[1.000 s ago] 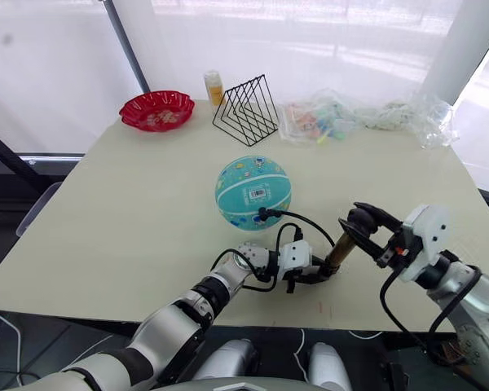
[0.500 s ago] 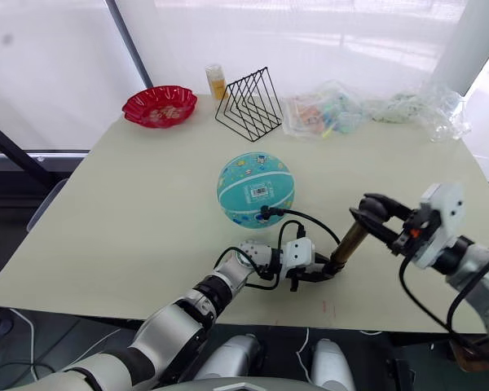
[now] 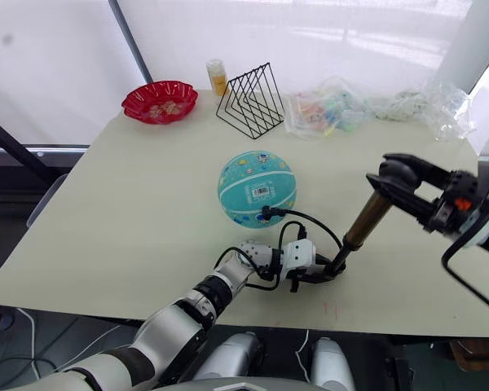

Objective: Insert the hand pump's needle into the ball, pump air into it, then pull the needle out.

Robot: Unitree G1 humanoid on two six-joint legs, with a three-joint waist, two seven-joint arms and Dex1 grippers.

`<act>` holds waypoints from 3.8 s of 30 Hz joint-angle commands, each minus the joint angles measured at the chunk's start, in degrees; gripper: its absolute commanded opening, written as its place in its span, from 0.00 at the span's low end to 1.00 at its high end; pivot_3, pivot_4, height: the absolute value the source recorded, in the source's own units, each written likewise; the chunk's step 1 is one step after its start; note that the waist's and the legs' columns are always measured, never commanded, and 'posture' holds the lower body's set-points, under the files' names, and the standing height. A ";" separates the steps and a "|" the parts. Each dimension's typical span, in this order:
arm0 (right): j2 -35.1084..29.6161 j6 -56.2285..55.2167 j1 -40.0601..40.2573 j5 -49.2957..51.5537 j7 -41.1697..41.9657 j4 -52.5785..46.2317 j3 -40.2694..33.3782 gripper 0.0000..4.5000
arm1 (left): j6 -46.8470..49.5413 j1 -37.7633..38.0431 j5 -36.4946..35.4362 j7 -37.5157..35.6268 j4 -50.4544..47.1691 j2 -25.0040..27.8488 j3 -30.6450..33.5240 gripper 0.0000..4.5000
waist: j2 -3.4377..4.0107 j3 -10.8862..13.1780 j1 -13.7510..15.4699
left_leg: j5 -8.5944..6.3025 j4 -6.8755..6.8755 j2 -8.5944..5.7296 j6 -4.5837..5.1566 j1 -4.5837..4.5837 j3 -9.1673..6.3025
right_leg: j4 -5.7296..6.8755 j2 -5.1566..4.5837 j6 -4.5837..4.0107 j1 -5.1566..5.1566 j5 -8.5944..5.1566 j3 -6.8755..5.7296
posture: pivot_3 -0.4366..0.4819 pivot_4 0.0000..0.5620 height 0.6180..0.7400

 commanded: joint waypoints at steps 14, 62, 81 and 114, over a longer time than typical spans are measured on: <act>13.27 -15.84 6.88 -24.44 1.39 13.40 21.45 0.36 | 3.28 2.92 4.85 -0.88 5.45 2.04 -3.23 0.23 | -0.11 -0.67 -0.24 | -0.02 -0.20 0.12 -0.02 0.90 0.04 | 0.00 0.16 0.23 0.69 -0.17 0.13 | 0.48 0.27 1.00; 3.85 -7.90 -2.72 -7.21 2.98 7.39 6.84 0.36 | 3.42 3.09 4.89 -1.31 5.31 2.03 -3.05 0.23 | 0.83 -0.60 -1.83 | -0.09 -0.11 0.02 0.12 0.87 0.46 | -0.06 0.00 0.35 0.63 -0.15 0.57 | 0.48 0.27 1.00; -2.36 4.67 -2.37 2.15 0.85 2.50 0.25 0.36 | 3.48 2.78 4.99 -1.44 5.41 1.99 -2.96 0.23 | 0.62 0.21 -0.84 | -0.21 -0.04 -0.02 0.36 0.30 0.55 | -0.15 -0.09 0.26 0.19 0.04 0.60 | 0.48 0.27 1.00; -1.50 -0.29 -10.59 3.57 -0.51 4.94 -3.74 0.36 | 3.21 2.38 5.18 -1.00 6.28 1.51 -2.96 0.23 | 1.06 0.32 -0.87 | -0.57 0.04 0.01 0.45 0.73 0.76 | -0.18 -0.17 0.32 0.34 0.00 0.51 | 0.48 0.27 1.00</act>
